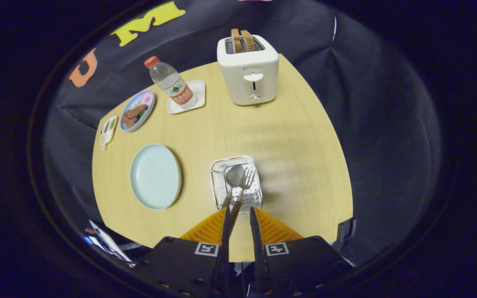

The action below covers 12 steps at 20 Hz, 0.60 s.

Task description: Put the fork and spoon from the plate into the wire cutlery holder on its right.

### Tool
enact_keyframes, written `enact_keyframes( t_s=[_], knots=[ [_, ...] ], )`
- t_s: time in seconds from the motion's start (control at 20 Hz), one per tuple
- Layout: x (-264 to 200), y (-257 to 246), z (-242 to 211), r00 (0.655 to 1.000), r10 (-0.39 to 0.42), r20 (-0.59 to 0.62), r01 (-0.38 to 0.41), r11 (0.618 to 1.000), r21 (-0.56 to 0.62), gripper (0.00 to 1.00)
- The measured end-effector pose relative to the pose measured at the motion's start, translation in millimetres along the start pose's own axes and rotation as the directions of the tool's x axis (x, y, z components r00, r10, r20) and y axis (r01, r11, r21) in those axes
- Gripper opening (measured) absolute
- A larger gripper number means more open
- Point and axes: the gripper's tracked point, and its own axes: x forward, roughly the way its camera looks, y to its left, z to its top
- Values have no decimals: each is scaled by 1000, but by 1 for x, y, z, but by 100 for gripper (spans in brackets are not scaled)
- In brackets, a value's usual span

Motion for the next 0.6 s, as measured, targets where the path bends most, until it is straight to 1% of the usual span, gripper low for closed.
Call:
enact_keyframes(
  t_s=[0.05, 0.1, 0.15, 0.25, 0.3, 0.45, 0.55, 0.6],
  knots=[
    [-3, 4, 0, 1000, 5, 17, -5, 1000, -7, 29],
    [-7, 8, 1, 999, 6, 37, -5, 1000, -13, 40],
    [-13, 13, 2, 998, 8, 59, -7, 1000, -23, 48],
    [-19, 27, 3, 994, 18, 104, -13, 999, -45, 58],
    [-24, 38, 3, 992, 37, 124, -29, 998, -61, 63],
    [-37, 67, 2, 981, 58, 184, -39, 994, -105, 80],
    [-47, 86, 4, 970, 66, 234, -32, 989, -144, 87],
    [-53, 93, 6, 962, 61, 267, -17, 986, -166, 91]
  ],
)
